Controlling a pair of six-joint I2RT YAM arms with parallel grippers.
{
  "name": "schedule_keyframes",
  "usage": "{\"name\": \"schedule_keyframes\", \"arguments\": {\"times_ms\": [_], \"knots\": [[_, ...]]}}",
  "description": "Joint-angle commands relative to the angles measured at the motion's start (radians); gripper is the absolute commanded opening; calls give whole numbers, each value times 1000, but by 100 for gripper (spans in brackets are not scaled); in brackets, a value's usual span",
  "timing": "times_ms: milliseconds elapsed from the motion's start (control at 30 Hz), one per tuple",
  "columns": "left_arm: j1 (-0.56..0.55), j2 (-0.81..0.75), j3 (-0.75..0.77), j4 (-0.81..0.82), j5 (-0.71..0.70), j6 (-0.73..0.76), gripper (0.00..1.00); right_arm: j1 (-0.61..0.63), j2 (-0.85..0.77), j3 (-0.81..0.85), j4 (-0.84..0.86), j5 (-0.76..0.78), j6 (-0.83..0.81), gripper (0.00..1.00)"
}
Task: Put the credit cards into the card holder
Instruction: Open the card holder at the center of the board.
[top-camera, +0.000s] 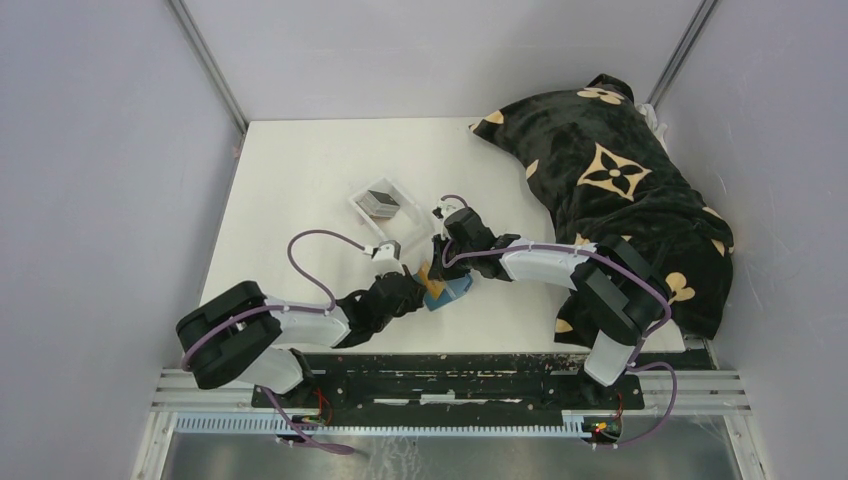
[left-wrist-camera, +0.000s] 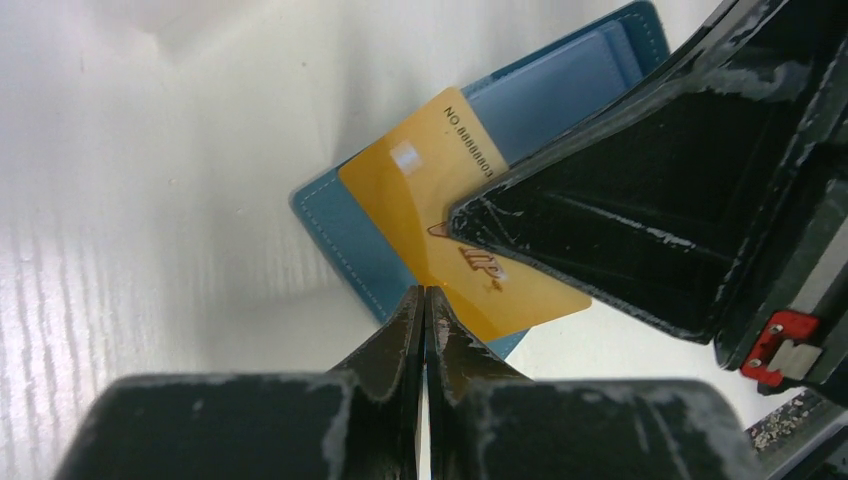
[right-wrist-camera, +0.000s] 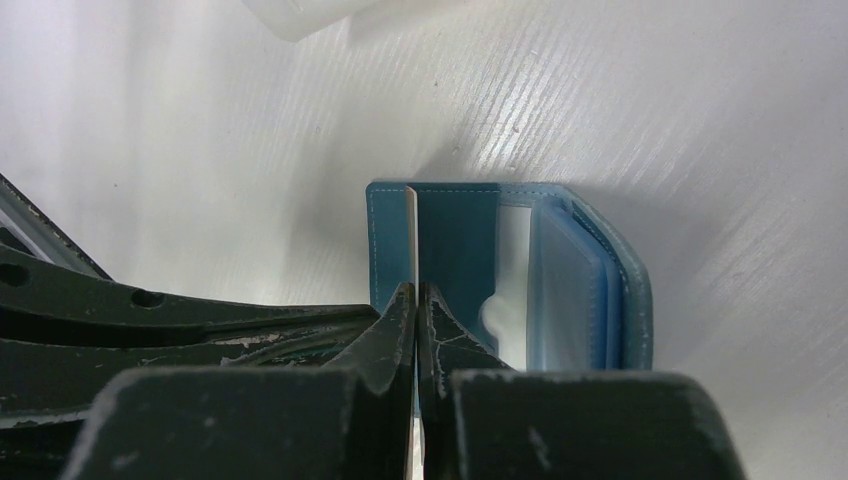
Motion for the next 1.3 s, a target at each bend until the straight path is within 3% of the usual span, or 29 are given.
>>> {"name": "schedule_keyframes", "arguments": {"times_ms": [0,700,1267], "knots": [[-5,40,54,62,-5,41,7,7,14,6,-9,2,-14,1],[-14,206,104,-10,-39,8,5,-17,-58,94,-132,56,-108,1],[-14,251,164,-106,-82,10,3,-142,-156,117,-230,74,-200,1]]}}
